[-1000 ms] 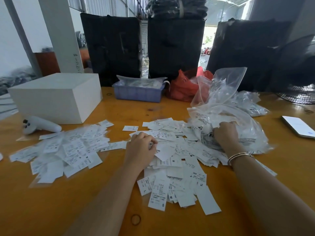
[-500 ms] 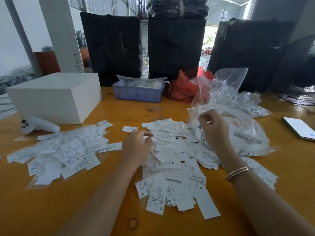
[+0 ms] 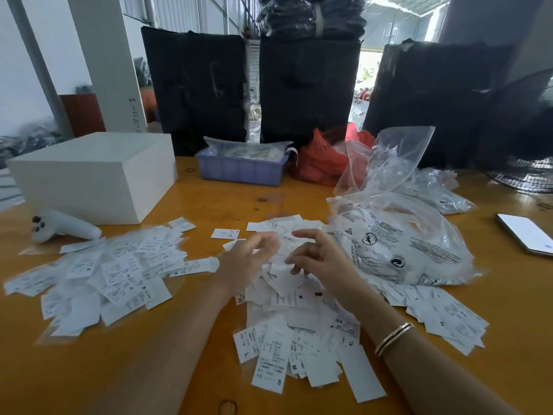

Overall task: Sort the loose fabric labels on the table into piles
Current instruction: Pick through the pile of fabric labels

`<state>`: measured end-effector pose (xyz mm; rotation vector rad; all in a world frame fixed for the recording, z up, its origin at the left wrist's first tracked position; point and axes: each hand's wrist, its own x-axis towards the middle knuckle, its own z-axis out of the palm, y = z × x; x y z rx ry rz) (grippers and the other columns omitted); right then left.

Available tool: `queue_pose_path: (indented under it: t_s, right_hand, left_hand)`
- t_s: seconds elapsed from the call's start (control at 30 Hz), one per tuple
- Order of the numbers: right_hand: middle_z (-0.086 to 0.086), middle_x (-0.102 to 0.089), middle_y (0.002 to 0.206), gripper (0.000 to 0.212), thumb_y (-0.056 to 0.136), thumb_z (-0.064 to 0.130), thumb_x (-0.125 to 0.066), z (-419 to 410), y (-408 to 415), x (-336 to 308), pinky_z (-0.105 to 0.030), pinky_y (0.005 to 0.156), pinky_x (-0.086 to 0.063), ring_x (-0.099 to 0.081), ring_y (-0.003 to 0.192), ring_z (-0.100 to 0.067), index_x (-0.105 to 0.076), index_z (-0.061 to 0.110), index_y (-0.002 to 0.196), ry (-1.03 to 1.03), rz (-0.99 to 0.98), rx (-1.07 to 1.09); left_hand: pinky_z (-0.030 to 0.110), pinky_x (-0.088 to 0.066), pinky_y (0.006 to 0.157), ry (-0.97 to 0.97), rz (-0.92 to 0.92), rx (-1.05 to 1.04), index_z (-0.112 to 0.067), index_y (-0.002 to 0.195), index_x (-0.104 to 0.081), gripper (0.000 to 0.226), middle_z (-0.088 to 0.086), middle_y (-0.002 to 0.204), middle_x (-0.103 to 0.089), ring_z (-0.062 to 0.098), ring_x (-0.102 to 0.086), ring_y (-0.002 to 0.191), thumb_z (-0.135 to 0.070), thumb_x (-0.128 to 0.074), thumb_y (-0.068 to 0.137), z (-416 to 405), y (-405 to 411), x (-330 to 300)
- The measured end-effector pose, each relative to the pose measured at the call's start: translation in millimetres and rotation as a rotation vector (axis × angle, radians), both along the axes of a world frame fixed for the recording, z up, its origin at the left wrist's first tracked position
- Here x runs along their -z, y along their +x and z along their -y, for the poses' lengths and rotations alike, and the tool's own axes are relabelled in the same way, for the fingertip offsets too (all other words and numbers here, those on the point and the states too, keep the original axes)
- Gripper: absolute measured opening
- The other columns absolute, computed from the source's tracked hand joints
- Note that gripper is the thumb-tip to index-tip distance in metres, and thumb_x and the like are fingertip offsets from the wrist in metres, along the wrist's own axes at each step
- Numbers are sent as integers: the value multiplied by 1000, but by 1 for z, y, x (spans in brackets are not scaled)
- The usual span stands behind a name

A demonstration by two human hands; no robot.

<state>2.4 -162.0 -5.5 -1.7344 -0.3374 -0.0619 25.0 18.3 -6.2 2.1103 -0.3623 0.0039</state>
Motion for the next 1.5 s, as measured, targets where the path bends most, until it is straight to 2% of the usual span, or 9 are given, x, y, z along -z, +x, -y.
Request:
queue_pose_path:
  t_s: [0.13,0.23,0.37,0.5,0.73,1.03,1.17,1.37,1.5]
  right_hand:
    - [2,-73,84,36,88,6,-63,-2,3,2,-20,69,-51,-65,73,-10,-49,30,111,-37,1,30]
    - [8,-68,92,40,88,21,-65,1,5,4,-23,76,-50,-60,82,-9,-48,31,123,-280,42,116]
    - [18,-52,103,54,78,57,-64,10,6,10,-27,91,-28,-41,102,-3,-53,38,127,-834,172,0]
    - [15,-45,107,55,75,57,-66,7,7,12,-22,86,-14,-34,110,-3,-56,38,125,-923,222,-8]
    - [15,-50,97,14,83,37,-66,1,3,9,-26,83,-26,-42,94,-4,-52,37,84,-816,165,18]
    - [13,-64,76,30,93,14,-56,-9,-1,9,-15,53,-44,-57,55,-4,-54,43,87,-278,153,238]
    - [9,-60,83,34,94,-2,-47,-11,2,13,-13,49,-41,-59,49,-10,-67,24,84,-138,201,304]
    - [16,-53,95,25,94,23,-55,-7,1,11,-12,69,-42,-54,81,3,-65,19,117,-252,219,234]
    - [16,-56,80,21,88,30,-63,-11,2,10,-6,62,-38,-50,69,11,-73,18,102,-326,168,148]
  left_hand:
    - [16,-43,70,-81,31,-73,-33,94,-63,16,-17,93,-64,1,-58,90,-46,-63,85,1,2,4]
    - [9,-42,53,-201,26,-170,-28,83,-63,6,-12,78,-63,-2,-58,70,-32,-67,85,-3,5,7]
    - [12,-46,60,-327,14,-205,-30,88,-68,5,-9,88,-67,3,-60,81,-27,-64,88,-9,7,11]
    - [10,-43,67,-381,16,-204,-28,90,-71,10,-16,99,-68,-1,-61,92,-24,-62,89,-8,7,11]
    - [8,-48,61,-397,46,-163,-22,94,-64,9,-17,82,-73,-3,-67,83,-15,-63,89,-4,4,10]
    - [6,-47,60,-325,117,-147,-39,78,-71,16,-28,84,-67,-5,-60,76,-27,-65,87,-2,0,11]
    - [5,-44,62,-235,214,-158,-32,80,-68,7,-17,79,-69,-6,-60,75,-28,-66,86,1,-2,11]
    - [10,-49,67,-222,273,-125,-27,79,-65,6,-13,75,-71,0,-65,75,-28,-67,85,9,-9,8]
    - [8,-48,61,-496,104,-139,-20,84,-68,12,-10,77,-72,1,-65,71,-32,-66,84,15,-14,5]
